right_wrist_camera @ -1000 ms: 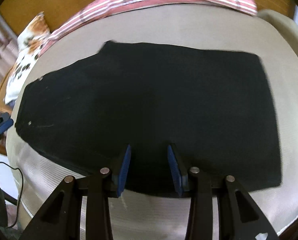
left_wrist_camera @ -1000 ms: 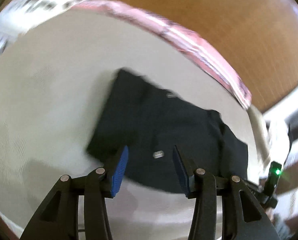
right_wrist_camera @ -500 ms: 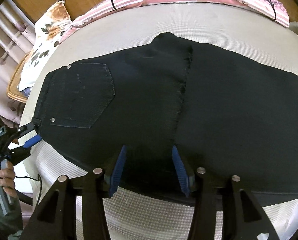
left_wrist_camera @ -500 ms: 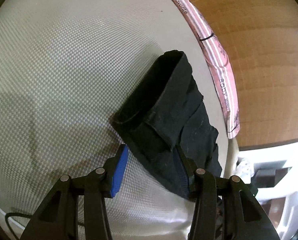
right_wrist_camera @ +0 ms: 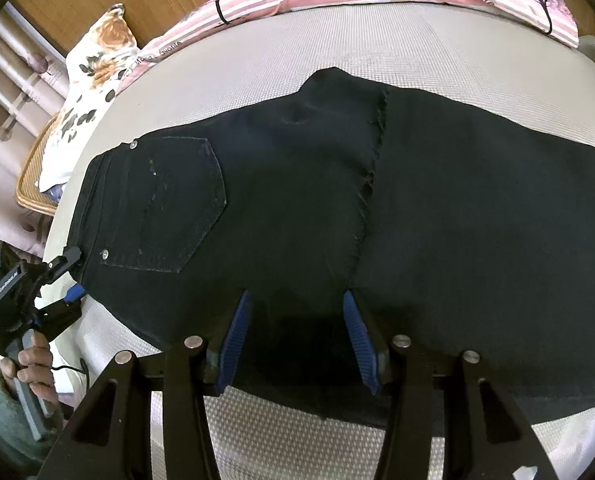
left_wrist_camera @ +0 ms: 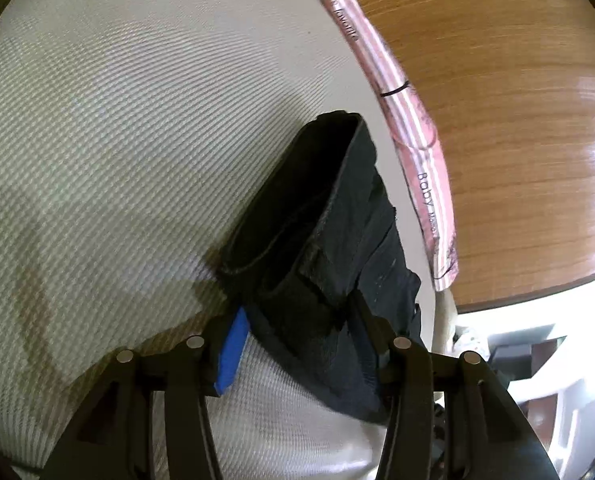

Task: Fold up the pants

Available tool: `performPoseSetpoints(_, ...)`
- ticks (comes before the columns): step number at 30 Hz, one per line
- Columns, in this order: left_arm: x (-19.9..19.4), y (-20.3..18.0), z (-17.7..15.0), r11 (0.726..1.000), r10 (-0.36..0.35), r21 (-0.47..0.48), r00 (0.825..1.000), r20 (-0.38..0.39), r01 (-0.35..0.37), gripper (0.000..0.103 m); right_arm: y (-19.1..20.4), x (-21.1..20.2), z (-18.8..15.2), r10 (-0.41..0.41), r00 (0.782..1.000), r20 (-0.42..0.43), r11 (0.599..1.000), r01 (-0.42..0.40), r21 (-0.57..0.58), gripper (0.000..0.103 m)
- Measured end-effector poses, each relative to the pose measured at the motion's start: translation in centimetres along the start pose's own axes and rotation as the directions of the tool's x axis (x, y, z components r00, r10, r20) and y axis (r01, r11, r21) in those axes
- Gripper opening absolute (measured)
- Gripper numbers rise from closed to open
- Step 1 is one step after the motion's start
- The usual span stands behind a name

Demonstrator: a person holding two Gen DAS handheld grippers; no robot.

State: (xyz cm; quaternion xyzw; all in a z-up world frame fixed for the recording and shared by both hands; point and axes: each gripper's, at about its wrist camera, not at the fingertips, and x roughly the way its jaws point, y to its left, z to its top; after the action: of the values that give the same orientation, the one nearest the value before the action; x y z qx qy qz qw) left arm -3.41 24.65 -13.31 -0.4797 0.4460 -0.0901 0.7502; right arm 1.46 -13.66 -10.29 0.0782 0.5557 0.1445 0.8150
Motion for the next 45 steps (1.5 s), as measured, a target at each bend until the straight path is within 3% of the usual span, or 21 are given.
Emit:
performPoseSetpoints(4, 0.2, -1.0, -0.7, 0.994, 0.002, 0.106, 0.999, 0.039, -0.006, 0.049, 0.3, 0.3, -0.1, -0.002, 1.0, -0.009, 1.0, 0.002, -0.008, 0.047)
performPoseSetpoints(10, 0.7, -0.8, -0.4, 0.994, -0.002, 0.11, 0.998, 0.058, -0.004, 0.049, 0.7, 0.6, 0.0, -0.011, 1.0, -0.009, 1.0, 0.011, -0.011, 0.048)
performPoseSetpoints(12, 0.2, 0.0, -0.7, 0.998, -0.037, 0.063, 0.995, 0.09, 0.032, 0.049, 0.8, 0.6, 0.0, -0.012, 1.0, -0.01, 1.0, 0.012, -0.007, 0.048)
performPoseSetpoints(15, 0.7, -0.7, -0.7, 0.996, 0.003, 0.086, 0.996, 0.088, -0.01, 0.049, 0.9, 0.8, -0.2, -0.01, 1.0, -0.01, 1.0, 0.01, -0.01, 0.048)
performPoseSetpoints(20, 1.3, -1.2, -0.2, 0.996, 0.011, 0.082, 0.996, 0.086, -0.019, 0.05, 1.1, 0.8, -0.1, -0.013, 1.0, -0.001, 1.0, 0.013, -0.008, 0.049)
performPoseSetpoints(23, 1.2, -1.8, 0.1, 0.99, 0.08, 0.111, 0.994, 0.079, -0.089, 0.031, 1.1, 0.8, -0.2, -0.009, 1.0, 0.0, 1.0, 0.01, -0.003, 0.049)
performPoseSetpoints(25, 1.1, -2.7, -0.2, 0.981, 0.112, 0.148, 0.99, 0.089, -0.124, 0.028, 0.9, 0.6, -0.1, -0.004, 1.0, 0.001, 1.0, 0.004, 0.002, 0.049)
performPoseSetpoints(28, 0.5, -5.8, -0.7, 0.954, 0.159, 0.234, 0.979, 0.126, -0.185, 0.026, 0.3, 0.0, -0.1, 0.011, 1.0, 0.009, 1.0, -0.011, 0.025, 0.049)
performPoseSetpoints(32, -0.4, -11.9, -1.4, 0.909, 0.134, 0.375, 0.978, 0.158, -0.185, 0.026, -1.0, -1.9, 0.4, 0.03, 0.998, 0.055, 0.998, -0.033, 0.061, 0.049)
performPoseSetpoints(36, 0.0, -17.9, -2.7, 0.856, 0.066, 0.5, 0.988, 0.139, -0.128, 0.025, -3.6, -4.9, 1.0, 0.033, 0.991, 0.134, 0.992, -0.048, 0.114, 0.049)
performPoseSetpoints(39, 1.9, -22.7, -4.6, 0.798, 0.038, 0.594, 0.993, 0.109, -0.096, 0.025, -6.4, -7.6, 1.2, 0.033, 0.98, 0.198, 0.982, -0.068, 0.174, 0.049)
performPoseSetpoints(45, 7.2, -29.3, -9.7, 0.697, 0.002, 0.717, 1.0, -0.018, 0.012, 0.025, -12.4, -11.9, 0.5, -0.007, 0.96, 0.28, 0.955, -0.076, 0.286, 0.05)
